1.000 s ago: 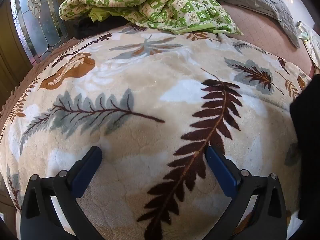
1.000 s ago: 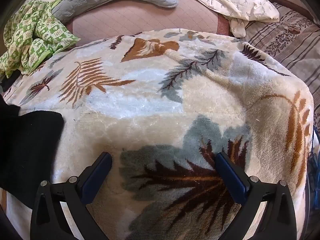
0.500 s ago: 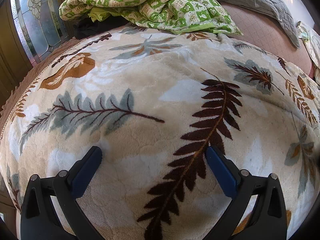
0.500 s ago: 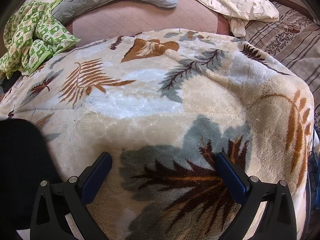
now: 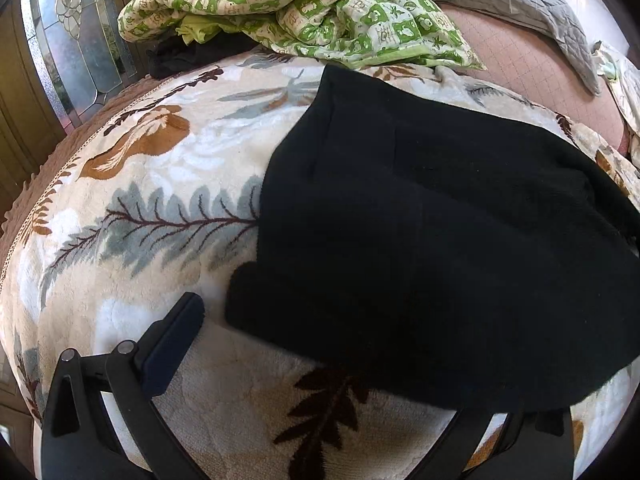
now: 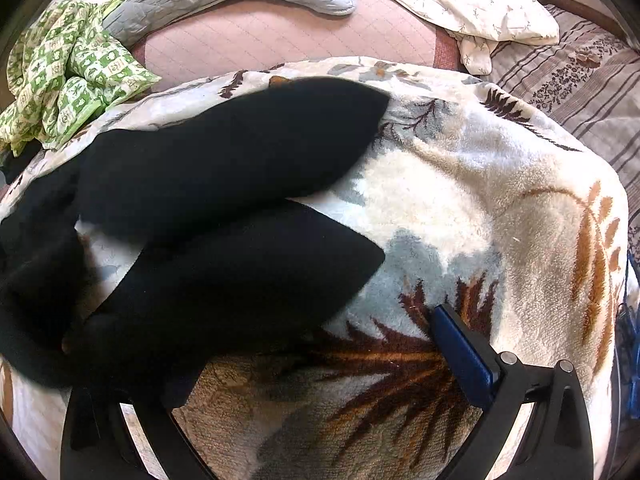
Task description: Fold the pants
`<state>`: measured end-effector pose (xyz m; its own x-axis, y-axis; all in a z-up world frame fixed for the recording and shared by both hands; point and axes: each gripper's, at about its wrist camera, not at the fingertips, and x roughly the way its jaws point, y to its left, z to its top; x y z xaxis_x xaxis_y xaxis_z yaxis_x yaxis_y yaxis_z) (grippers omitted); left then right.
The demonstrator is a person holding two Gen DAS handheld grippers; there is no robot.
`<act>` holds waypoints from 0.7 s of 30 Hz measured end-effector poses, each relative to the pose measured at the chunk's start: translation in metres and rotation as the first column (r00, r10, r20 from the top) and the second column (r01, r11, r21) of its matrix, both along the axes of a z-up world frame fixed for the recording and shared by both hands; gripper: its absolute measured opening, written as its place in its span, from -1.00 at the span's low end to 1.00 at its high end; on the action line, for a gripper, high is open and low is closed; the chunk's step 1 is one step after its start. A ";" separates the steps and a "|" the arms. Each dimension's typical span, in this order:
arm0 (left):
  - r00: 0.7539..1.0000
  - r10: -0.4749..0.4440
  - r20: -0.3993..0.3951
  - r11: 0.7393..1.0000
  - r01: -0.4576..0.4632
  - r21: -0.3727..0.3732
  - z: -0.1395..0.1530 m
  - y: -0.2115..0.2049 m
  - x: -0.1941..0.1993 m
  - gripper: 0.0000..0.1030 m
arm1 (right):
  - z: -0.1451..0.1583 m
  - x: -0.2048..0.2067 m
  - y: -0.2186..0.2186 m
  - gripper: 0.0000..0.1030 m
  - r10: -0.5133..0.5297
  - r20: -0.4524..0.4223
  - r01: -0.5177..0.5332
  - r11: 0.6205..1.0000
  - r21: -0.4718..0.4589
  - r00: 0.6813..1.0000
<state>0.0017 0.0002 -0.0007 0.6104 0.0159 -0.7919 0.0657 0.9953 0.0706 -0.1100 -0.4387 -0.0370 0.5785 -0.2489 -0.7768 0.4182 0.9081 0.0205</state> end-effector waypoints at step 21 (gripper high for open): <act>0.996 -0.027 -0.083 1.000 0.028 0.010 0.010 -0.002 -0.005 1.00 | 0.002 -0.003 0.000 0.99 0.006 -0.002 -0.006 1.000 0.004 1.000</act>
<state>-0.0035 -0.0023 0.0096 0.5428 0.0087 -0.8398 0.0993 0.9923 0.0745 -0.1128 -0.4383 -0.0349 0.5787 -0.2418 -0.7789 0.4127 0.9106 0.0239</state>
